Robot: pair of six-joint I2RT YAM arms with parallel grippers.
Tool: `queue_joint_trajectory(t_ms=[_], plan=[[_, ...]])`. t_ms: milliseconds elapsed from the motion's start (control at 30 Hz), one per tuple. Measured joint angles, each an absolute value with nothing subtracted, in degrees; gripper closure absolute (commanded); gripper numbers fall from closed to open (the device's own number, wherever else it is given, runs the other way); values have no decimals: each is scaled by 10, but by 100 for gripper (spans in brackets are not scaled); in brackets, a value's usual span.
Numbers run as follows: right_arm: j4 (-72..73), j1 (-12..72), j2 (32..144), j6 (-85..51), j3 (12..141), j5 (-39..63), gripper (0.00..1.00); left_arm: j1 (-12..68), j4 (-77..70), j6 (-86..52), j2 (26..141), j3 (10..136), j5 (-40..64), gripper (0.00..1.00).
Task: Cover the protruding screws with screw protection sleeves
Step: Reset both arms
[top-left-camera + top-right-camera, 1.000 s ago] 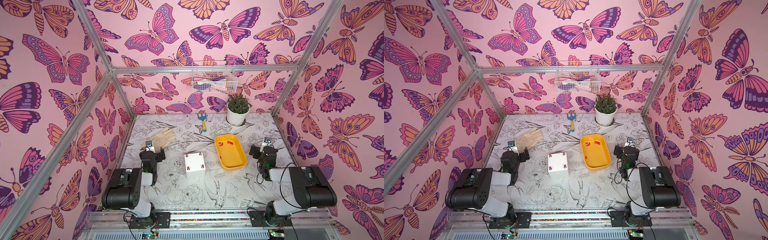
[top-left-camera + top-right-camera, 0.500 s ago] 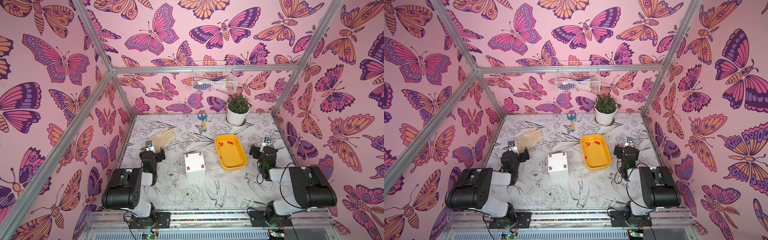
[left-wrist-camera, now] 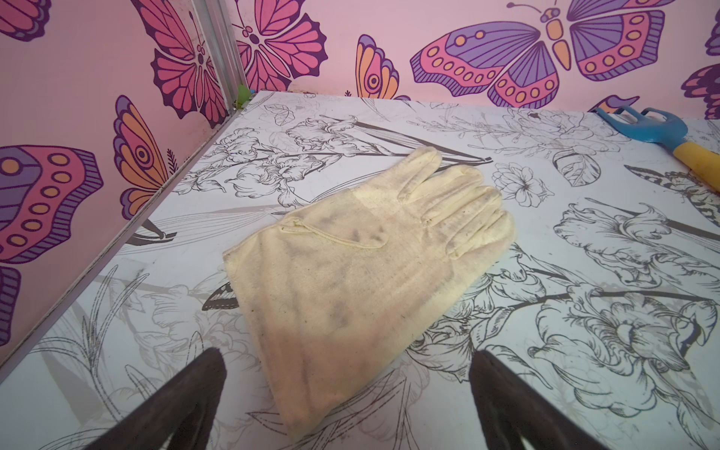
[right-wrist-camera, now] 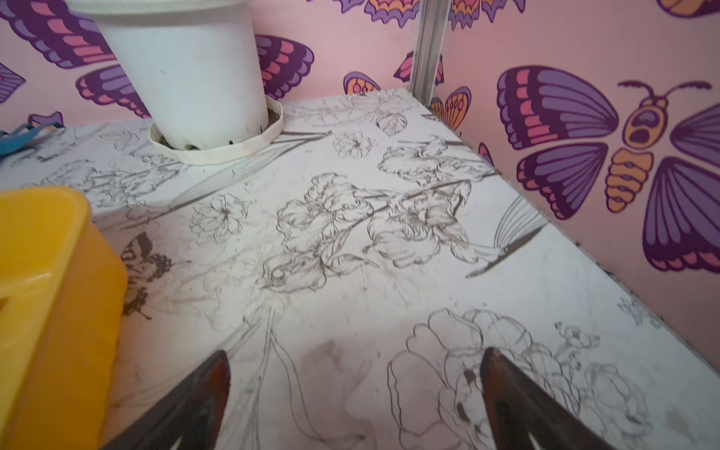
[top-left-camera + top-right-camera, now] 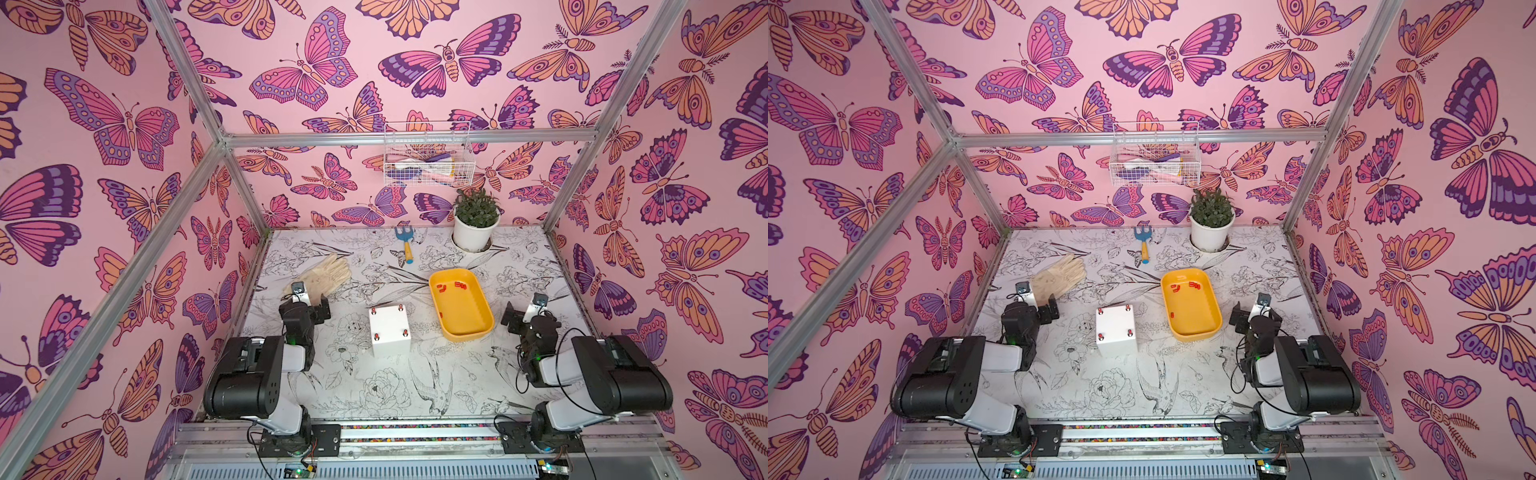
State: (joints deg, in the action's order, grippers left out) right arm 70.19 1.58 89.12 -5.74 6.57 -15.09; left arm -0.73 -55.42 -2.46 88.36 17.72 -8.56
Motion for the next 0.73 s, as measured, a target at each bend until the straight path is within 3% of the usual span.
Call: queue_joint_trajectory(t_ms=[267,733], plan=[[587,16,874,-54,211,-136,1,-7,-554,-25,884,177,-86,1],[473,16,870,-40,224,-93,1,-7,-554,-25,884,177,-86,0]])
